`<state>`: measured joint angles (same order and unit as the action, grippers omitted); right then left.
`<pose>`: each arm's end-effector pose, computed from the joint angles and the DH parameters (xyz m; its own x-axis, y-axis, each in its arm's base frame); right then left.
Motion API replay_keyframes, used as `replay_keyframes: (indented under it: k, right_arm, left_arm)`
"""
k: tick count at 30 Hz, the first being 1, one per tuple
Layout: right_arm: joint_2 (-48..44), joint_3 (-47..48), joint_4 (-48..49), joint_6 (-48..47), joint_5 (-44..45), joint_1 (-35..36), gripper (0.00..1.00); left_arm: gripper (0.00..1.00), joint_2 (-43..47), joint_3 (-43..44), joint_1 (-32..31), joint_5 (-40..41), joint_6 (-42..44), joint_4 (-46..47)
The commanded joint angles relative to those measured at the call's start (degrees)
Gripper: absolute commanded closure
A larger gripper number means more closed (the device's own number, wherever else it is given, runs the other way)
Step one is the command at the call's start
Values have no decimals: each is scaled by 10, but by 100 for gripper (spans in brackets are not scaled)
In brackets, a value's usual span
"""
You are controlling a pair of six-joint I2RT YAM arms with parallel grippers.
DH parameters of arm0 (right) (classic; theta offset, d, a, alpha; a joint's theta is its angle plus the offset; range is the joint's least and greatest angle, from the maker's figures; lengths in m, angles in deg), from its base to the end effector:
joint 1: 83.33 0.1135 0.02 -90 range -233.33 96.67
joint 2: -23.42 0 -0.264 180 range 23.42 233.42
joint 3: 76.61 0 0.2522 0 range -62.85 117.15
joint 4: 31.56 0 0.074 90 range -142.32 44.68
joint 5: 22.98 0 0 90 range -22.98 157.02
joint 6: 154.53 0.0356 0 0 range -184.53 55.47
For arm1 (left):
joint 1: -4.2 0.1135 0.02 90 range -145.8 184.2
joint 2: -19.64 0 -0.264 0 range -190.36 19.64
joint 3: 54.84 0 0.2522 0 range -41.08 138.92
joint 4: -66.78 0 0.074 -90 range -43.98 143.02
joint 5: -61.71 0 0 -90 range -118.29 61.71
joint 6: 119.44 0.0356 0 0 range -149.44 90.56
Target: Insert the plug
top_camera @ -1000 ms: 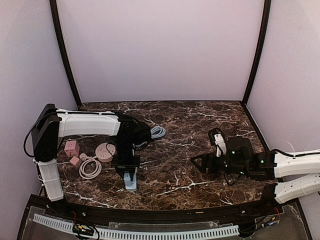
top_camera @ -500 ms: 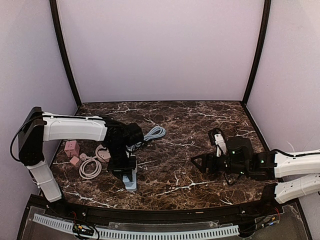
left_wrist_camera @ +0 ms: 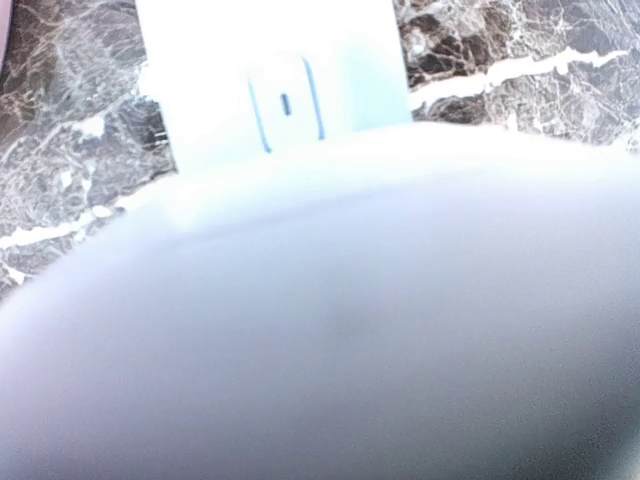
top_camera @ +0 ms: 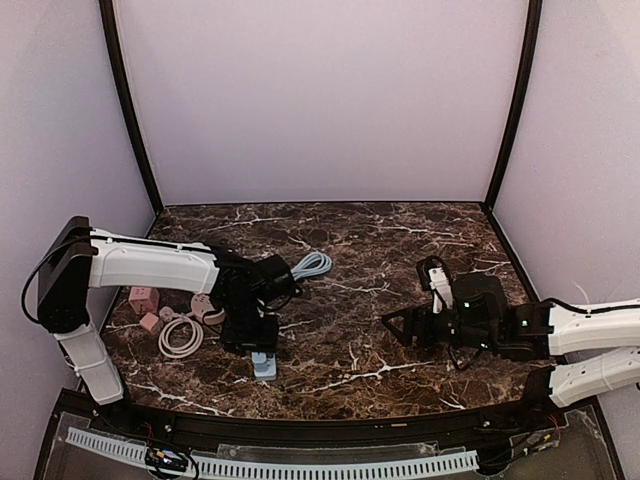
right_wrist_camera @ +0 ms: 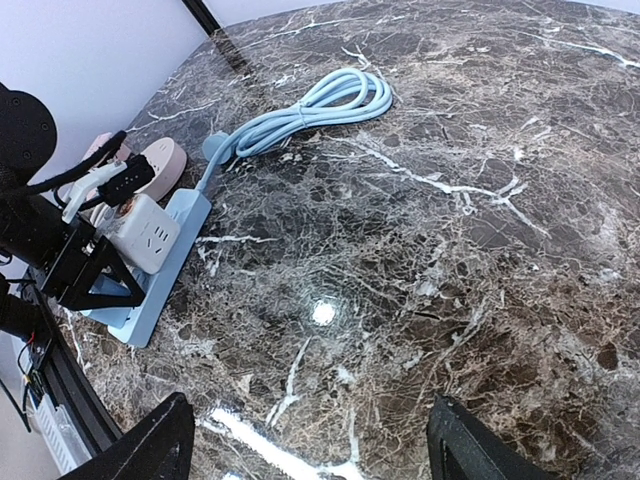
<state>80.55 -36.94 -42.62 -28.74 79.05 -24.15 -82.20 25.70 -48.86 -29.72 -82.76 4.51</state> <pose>0.1155 0.1790 0.2076 -0.6348 0.0524 -0.7709 -0.4621 0.7738 0.4331 0.1925 -0.2574 0.1714 -0.9989 -0.0056 -0.0470 -0.0007 0.9945 -0.1046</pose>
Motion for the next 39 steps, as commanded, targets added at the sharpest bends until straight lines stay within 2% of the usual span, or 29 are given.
replay_keyframes:
  k: [1, 10, 29, 35, 37, 39]
  right_arm:
    - [4, 9, 0, -7, 8, -3, 21]
    - [22, 22, 0, -10, 8, -3, 21]
    - [30, 25, -1, -12, 5, -2, 21]
    - [25, 22, 1, -12, 3, -3, 21]
    - [24, 21, 1, -12, 1, -3, 21]
    - [25, 21, 2, -12, -1, -3, 21]
  left_arm:
    - [37, -45, -45, 18, 109, -15, 35]
    - [27, 20, -12, 14, 139, -11, -21]
    - [14, 46, 37, -16, 96, -10, -9]
    - [13, 44, 56, -14, 132, -12, -26]
    - [16, 35, 64, -11, 142, -11, -25]
    - [22, 21, 74, -4, 155, -12, -30]
